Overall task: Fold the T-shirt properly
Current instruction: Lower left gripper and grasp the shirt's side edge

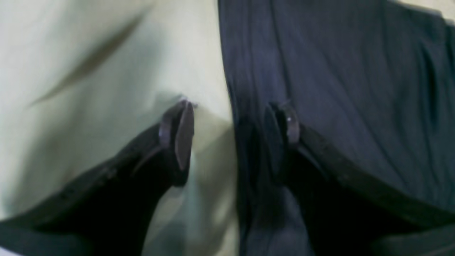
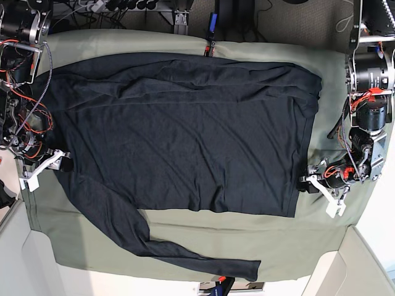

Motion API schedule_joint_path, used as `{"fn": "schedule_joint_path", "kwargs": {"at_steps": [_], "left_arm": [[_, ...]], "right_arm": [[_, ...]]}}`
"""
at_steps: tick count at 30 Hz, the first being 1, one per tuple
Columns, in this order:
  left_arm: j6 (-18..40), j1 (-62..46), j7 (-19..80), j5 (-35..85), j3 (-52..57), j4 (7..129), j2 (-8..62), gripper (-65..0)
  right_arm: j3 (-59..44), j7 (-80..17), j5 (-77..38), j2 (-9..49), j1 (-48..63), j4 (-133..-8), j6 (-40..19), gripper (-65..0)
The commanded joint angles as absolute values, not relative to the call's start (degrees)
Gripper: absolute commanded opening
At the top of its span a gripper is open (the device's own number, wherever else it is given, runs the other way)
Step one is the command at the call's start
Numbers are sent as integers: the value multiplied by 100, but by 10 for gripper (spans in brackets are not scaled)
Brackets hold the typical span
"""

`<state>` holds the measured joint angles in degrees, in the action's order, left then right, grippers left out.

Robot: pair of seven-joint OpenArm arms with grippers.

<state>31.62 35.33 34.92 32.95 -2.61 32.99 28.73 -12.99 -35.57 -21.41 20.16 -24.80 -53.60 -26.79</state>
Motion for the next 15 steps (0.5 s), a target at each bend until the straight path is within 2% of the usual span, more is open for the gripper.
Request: {"fn": "schedule_joint_path", "kwargs": {"at_steps": [1,7,12,15], "left_arm": [[3170,3789,3380,3358,-235,3201,2928,-305],[3293,3903,3492,3395,-235,2724,2674,-305],[3933,3907,4117,4045,-235,2775,2554,-305],[4000,3907,4298,4152,-235,2777,2473,-306]], "right_arm": [[-1310,-3601,-2143,2093,-2600,-5422,-2681,-314],[-1310,-3599,-2141,2093,-2598,-5422,-2681,-314],[-1310,-3581,-2143,2093,-2598,-5422,-2681,-314],[-1310,-3577,-2145,2091,-2600,-5422,-2679,-314]]}}
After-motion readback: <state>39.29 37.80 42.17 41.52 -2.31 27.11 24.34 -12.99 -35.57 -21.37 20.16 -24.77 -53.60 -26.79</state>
